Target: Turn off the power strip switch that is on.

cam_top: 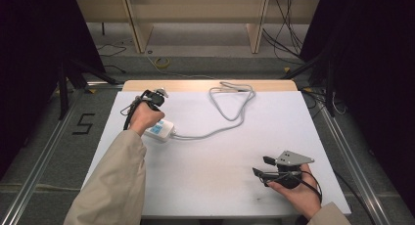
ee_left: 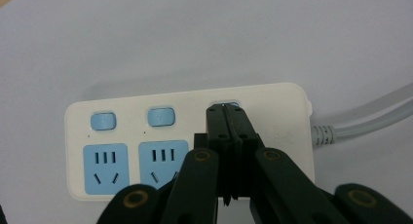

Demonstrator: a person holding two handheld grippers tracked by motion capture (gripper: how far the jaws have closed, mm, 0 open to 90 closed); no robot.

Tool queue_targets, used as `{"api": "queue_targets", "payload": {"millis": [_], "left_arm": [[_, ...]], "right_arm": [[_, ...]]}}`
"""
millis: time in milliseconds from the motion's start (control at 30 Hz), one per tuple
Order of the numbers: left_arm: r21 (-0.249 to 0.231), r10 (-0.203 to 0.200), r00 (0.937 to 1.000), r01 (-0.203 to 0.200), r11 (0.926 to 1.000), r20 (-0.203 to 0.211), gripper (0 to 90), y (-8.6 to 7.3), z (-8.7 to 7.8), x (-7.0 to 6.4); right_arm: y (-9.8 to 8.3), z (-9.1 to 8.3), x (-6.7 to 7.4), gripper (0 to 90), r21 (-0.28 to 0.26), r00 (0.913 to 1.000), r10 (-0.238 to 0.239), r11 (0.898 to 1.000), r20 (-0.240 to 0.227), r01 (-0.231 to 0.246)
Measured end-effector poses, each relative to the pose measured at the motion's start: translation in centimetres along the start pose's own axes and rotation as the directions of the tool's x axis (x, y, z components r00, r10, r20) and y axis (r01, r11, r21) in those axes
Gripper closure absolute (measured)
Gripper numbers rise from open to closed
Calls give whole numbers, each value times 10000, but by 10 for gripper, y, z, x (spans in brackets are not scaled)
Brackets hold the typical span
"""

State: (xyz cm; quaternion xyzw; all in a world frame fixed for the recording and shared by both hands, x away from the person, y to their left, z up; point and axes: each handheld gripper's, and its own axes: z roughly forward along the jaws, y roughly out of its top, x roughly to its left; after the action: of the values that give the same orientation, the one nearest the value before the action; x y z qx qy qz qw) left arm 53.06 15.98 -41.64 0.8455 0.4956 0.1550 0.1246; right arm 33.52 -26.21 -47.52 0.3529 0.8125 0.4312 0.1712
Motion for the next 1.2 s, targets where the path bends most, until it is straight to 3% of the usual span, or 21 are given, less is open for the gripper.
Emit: {"api": "queue_targets", "payload": {"millis": [167, 600, 933, 1200], "left_arm": [[177, 160, 9999, -159, 9997, -56, 895, 0, 4, 1], [24, 285, 9996, -285, 9996, -80, 895, 3, 10, -1], [-222, 229, 9997, -230, 9995, -62, 895, 4, 14, -2], [-104, 180, 9998, -180, 9998, -57, 895, 4, 19, -3]], "right_arm": [[0, 0, 0, 397, -8, 10000, 29, 10000, 12, -29], [0, 0, 0, 397, 2, 10000, -13, 10000, -12, 13], [0, 0, 0, 397, 6, 10000, 17, 10000, -25, -17], [0, 1, 0, 397, 14, 10000, 16, 10000, -48, -16]]}}
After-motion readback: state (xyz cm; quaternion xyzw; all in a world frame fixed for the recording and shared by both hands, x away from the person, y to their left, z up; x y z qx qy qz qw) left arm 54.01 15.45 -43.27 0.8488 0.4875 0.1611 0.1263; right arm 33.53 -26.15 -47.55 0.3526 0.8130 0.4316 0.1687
